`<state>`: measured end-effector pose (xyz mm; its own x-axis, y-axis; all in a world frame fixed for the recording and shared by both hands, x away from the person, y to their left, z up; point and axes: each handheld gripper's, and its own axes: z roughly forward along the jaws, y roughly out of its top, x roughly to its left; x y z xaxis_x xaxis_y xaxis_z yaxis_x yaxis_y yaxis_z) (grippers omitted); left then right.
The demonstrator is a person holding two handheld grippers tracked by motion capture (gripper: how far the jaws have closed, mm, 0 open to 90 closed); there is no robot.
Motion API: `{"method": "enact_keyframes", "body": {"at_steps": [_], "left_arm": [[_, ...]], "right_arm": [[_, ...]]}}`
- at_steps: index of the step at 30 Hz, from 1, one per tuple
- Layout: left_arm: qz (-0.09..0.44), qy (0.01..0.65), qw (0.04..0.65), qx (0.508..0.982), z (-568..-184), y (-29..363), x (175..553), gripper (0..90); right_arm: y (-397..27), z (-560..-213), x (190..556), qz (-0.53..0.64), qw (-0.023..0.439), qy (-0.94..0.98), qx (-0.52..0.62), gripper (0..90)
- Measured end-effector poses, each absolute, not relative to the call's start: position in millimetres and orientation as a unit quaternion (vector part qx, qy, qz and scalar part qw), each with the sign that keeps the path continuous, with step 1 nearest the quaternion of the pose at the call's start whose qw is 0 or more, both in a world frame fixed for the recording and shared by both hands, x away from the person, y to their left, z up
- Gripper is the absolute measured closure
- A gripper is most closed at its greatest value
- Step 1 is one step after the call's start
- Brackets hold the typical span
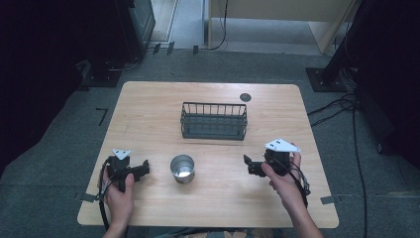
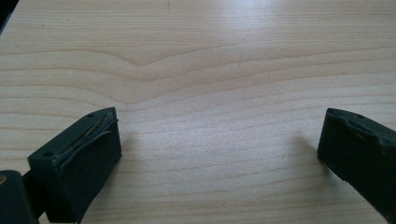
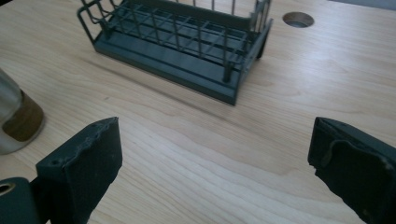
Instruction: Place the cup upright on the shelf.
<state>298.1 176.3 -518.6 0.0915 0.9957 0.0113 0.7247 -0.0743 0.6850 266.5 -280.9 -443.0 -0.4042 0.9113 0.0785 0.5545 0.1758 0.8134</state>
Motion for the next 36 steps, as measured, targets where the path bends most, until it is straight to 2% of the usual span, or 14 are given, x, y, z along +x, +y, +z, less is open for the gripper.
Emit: {"method": "enact_keyframes", "body": {"at_steps": [36], "left_arm": [[0.250, 0.622, 0.270, 0.691, -518.6, 175.9, 298.1, 0.0]], "right_arm": [[-178.6, -431.5, 275.8, 0.444, 0.161, 0.770, 0.428, 0.0]]}}
